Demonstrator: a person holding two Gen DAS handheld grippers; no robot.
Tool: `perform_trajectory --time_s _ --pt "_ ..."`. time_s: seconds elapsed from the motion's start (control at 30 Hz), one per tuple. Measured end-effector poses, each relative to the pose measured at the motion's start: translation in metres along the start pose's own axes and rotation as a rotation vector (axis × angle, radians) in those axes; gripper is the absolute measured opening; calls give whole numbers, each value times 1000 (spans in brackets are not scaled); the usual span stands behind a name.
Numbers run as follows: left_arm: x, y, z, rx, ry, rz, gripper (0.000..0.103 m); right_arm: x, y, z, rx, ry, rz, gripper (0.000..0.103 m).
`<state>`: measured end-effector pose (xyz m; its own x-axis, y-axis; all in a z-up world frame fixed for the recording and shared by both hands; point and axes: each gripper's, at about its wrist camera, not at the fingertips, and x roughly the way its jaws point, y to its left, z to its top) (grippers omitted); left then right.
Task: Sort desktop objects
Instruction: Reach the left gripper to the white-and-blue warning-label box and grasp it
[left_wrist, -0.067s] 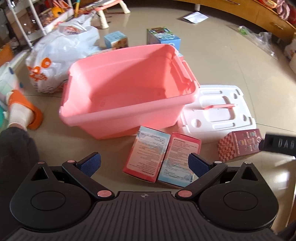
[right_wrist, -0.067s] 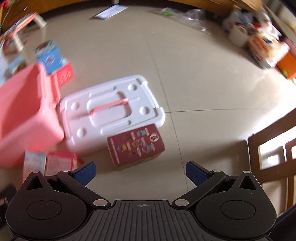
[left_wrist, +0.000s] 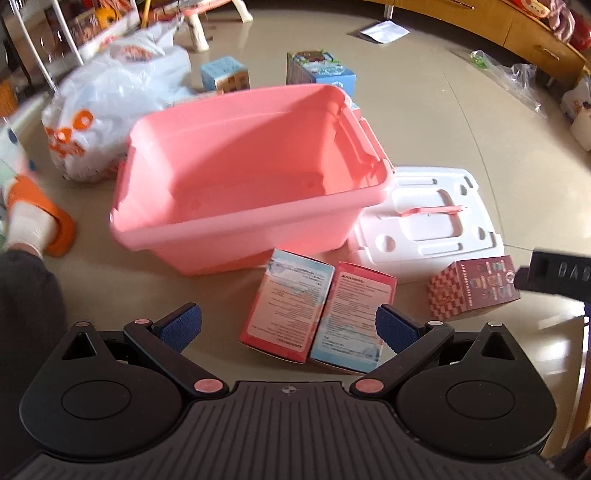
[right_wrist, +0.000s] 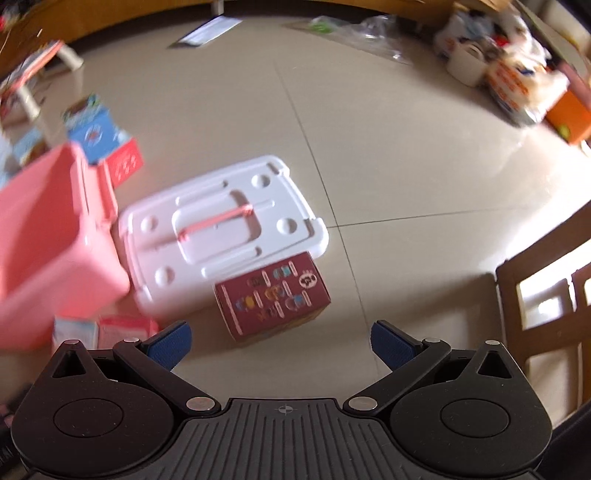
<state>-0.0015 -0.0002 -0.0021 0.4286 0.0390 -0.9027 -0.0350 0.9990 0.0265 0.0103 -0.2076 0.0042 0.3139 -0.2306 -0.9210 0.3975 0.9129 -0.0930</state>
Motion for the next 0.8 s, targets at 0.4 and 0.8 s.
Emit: perform_trajectory --time_s 0.4,0.8 --pt "51 17 1 32 0 -61 98 -6 22 8 -103 -23 152 103" --pt "107 29 -14 -25 24 -124 97 23 26 -2 -34 23 140 103"
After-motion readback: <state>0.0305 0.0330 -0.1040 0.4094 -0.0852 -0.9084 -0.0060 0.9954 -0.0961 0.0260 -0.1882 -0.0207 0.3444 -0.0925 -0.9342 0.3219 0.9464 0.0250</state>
